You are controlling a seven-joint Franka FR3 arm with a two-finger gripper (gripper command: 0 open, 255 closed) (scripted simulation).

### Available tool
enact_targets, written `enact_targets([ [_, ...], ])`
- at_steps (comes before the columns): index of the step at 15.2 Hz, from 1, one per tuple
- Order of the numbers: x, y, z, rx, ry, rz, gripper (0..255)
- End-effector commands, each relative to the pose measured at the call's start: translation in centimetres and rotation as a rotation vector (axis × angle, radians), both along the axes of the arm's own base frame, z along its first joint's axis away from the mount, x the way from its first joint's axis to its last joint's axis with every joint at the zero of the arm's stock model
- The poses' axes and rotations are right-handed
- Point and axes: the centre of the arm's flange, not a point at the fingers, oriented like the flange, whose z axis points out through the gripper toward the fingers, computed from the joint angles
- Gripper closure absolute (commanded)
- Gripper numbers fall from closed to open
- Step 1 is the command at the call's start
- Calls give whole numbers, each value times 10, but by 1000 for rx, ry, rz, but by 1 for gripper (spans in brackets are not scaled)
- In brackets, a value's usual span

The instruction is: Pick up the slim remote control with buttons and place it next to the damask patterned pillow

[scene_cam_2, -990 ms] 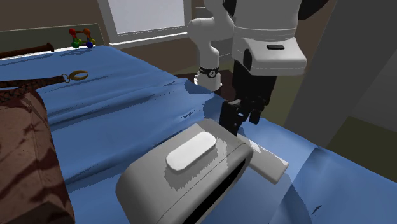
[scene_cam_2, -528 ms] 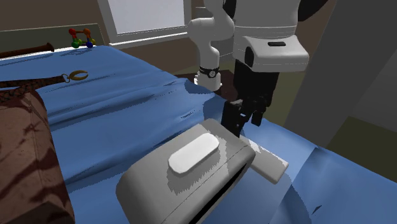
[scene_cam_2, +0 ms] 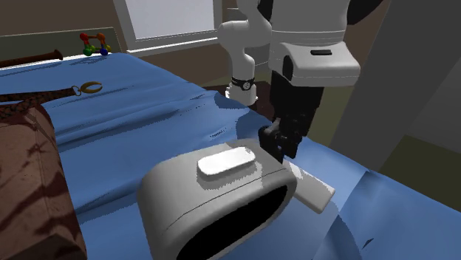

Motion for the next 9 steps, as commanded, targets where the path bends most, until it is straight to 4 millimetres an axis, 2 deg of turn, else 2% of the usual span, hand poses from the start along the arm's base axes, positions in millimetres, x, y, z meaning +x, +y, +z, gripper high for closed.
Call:
enact_targets([
  [1,0,4,-38,6,64,3,255],
  [5,16,5,-38,6,65,2,255],
  [6,20,9,-44,6,65,2,255],
  [7,22,10,-40,5,65,2,255],
  [8,23,17,-7,6,12,15,255],
  [9,23,17,-7,6,12,15,0],
])
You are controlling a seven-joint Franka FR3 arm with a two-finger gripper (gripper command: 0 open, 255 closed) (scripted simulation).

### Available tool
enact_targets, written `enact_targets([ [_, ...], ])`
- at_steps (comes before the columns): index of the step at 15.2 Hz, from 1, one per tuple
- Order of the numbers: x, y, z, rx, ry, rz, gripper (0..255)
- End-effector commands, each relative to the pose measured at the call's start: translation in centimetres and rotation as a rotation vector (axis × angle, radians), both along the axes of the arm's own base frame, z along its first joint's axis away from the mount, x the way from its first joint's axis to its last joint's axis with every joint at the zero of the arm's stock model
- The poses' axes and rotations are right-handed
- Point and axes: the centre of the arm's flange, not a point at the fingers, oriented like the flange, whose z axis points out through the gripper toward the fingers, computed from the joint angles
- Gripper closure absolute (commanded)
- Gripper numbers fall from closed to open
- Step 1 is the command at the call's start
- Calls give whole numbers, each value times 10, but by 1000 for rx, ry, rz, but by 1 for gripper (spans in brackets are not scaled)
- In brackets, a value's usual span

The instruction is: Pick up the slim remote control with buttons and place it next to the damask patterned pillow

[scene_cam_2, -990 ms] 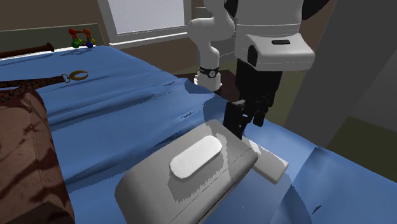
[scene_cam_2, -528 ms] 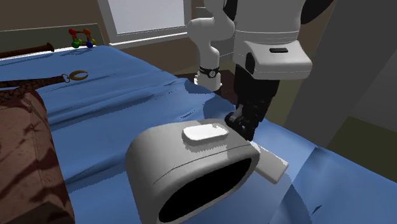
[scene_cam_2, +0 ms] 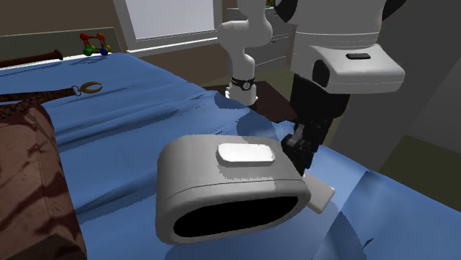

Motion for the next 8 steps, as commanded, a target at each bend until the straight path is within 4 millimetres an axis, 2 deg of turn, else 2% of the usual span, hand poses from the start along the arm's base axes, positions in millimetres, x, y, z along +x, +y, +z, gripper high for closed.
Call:
enact_targets([
  [1,-12,-10,-8,-4,19,-13,0],
  [4,-45,-25,-8,-9,40,-31,0],
  [5,-49,-26,-8,-10,42,-33,0],
  [8,-48,-26,-23,-10,42,-33,0],
])
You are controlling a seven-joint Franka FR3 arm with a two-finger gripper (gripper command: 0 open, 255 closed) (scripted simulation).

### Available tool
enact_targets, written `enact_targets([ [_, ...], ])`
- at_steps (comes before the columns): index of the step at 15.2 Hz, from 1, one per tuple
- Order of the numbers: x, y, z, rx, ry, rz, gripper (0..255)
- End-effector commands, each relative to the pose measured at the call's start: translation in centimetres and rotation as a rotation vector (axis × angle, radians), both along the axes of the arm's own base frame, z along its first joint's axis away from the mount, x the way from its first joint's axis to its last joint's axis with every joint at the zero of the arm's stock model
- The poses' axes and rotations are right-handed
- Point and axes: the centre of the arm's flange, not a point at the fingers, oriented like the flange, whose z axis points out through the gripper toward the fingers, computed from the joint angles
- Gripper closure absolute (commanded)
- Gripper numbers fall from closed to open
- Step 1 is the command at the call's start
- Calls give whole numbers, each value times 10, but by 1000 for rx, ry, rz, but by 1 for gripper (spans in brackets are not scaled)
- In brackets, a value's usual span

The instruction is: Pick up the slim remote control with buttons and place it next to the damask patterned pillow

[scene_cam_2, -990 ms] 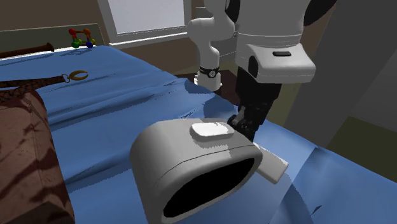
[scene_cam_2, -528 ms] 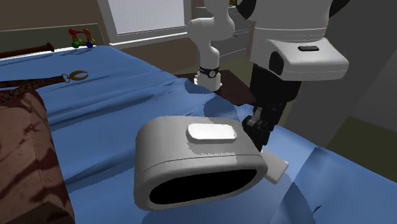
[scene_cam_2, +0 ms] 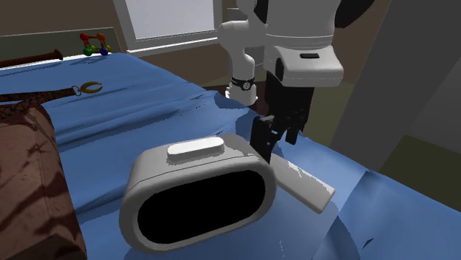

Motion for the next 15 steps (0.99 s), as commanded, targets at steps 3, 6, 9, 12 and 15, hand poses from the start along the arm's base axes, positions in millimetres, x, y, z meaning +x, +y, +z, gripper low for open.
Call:
enact_targets([
  [3,-5,-5,-32,1,23,-10,0],
  [6,-4,-5,-40,1,23,-10,0],
  [9,-4,-5,-40,1,23,-10,0],
  [12,-4,-5,-40,1,23,-10,0],
  [15,-26,14,-36,-3,23,-10,255],
])
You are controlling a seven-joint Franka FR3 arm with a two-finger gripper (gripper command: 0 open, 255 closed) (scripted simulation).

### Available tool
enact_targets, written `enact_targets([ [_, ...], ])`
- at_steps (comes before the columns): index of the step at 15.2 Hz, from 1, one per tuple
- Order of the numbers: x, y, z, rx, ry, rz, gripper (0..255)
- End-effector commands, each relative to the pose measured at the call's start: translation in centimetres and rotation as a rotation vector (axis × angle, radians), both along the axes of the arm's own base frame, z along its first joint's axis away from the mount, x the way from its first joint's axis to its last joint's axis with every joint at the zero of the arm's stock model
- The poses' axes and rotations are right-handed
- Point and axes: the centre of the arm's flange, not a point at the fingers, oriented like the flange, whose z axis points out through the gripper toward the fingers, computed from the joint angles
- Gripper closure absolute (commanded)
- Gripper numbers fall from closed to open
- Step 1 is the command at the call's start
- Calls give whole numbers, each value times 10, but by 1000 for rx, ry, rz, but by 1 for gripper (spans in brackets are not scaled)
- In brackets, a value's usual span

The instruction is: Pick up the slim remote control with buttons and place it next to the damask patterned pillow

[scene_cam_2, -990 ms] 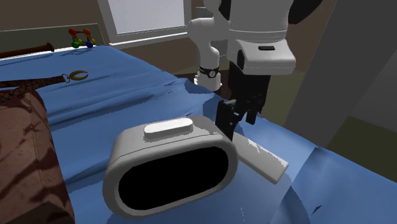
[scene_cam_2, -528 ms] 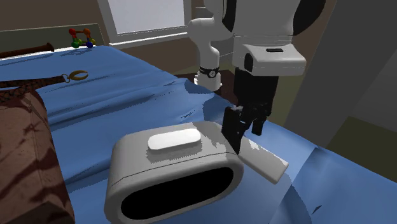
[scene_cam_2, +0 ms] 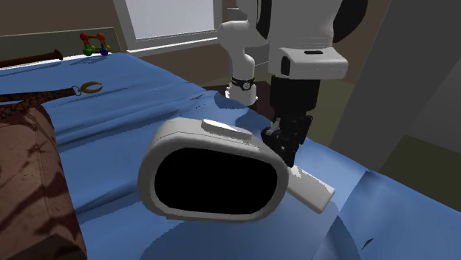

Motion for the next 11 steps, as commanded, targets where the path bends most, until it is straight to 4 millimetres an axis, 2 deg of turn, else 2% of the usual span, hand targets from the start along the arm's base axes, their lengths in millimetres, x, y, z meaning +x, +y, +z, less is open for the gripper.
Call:
enact_targets([
  [1,-27,1,-32,47,199,-12,255],
  [2,-22,-1,-33,47,199,-10,255],
  [3,-17,-7,-18,50,198,-10,255],
  [4,-16,-8,-12,49,198,-9,255],
  [6,-14,-12,-10,50,198,-9,255],
  [7,-10,-5,2,44,162,3,255],
  [8,-10,-5,2,44,162,3,0],
  [11,34,4,6,33,217,0,0],
])
